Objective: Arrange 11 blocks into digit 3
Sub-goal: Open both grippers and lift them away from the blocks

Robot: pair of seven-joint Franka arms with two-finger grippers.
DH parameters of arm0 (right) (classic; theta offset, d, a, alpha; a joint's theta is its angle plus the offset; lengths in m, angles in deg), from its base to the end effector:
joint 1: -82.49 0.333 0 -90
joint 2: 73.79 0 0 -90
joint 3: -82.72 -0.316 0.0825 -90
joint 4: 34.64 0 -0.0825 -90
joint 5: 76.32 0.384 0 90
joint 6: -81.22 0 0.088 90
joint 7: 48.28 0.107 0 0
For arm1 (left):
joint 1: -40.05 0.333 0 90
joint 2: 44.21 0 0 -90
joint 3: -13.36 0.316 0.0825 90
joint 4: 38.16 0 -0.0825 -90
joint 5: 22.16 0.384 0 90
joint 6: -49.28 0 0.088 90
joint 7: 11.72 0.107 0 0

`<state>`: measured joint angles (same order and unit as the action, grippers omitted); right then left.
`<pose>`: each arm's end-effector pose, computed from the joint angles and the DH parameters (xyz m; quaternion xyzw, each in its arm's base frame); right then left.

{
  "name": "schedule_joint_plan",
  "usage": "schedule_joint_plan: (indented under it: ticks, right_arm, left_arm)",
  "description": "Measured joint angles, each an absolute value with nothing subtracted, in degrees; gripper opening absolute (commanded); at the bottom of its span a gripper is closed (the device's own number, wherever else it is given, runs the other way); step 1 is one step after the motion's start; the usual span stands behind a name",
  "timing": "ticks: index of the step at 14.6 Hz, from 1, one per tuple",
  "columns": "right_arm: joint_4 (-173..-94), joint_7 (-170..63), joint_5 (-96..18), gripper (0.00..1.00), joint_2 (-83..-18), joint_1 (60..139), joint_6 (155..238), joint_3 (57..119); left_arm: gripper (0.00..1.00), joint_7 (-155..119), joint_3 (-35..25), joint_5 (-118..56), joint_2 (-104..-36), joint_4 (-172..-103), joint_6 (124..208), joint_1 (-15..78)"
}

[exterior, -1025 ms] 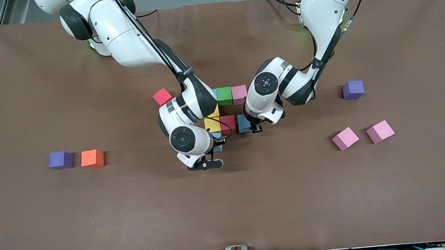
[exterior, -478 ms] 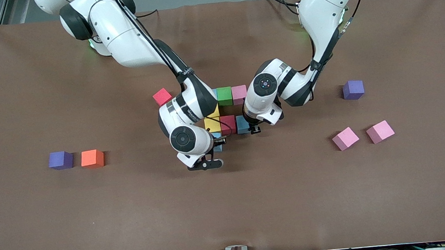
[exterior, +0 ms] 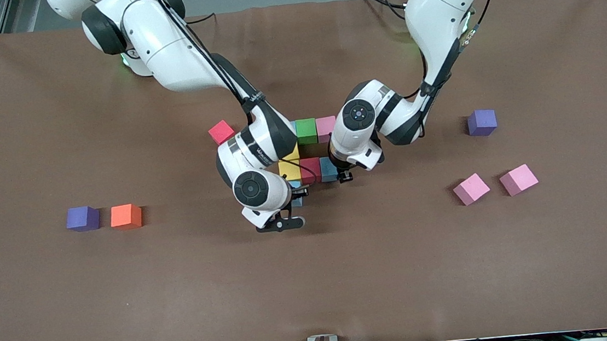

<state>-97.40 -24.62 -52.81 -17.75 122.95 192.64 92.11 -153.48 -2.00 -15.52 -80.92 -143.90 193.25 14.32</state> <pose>0.6157 0.4481 0.2180 -0.9915 -0.0098 0.1050 0.0763 0.4948 -0.4188 0.1914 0.6517 0.7568 -0.0443 0.0255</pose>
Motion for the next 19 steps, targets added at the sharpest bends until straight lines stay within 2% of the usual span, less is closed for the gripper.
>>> schedule_joint_plan:
  ticks: [1, 2, 8, 14, 16, 19]
  right_arm:
    - [-97.4, -24.62, -52.81, 0.73, -17.75, 122.95, 192.64, 92.11]
    - [-97.41, -24.62, -52.84, 1.0, -17.73, 122.95, 192.59, 92.12]
    - [-97.42, -24.62, -52.98, 1.0, -17.28, 123.15, 192.48, 92.12]
    - [-95.77, -23.52, -52.96, 1.0, -19.03, 123.17, 192.5, 92.54]
    - [-95.45, -20.4, -52.98, 1.0, -21.29, 123.17, 191.57, 94.59]
    - [-95.35, -17.82, -53.03, 1.0, -24.44, 122.81, 186.24, 102.13]
  left_arm:
    - [1.0, -153.48, -1.93, -15.52, -80.99, -143.61, 193.26, 14.32]
    - [1.0, -153.48, -1.88, -15.47, -81.03, -143.23, 193.27, 14.33]
    - [1.0, -150.76, -1.18, -12.77, -80.63, -138.11, 192.24, 16.03]
    - [1.0, -142.73, -1.17, -12.62, -75.79, -130.63, 178.13, 17.61]
    - [1.0, -135.95, -1.16, -12.58, -74.38, -128.73, 175.14, 18.75]
    - [1.0, -124.05, -1.15, -12.58, -72.89, -128.06, 173.86, 20.74]
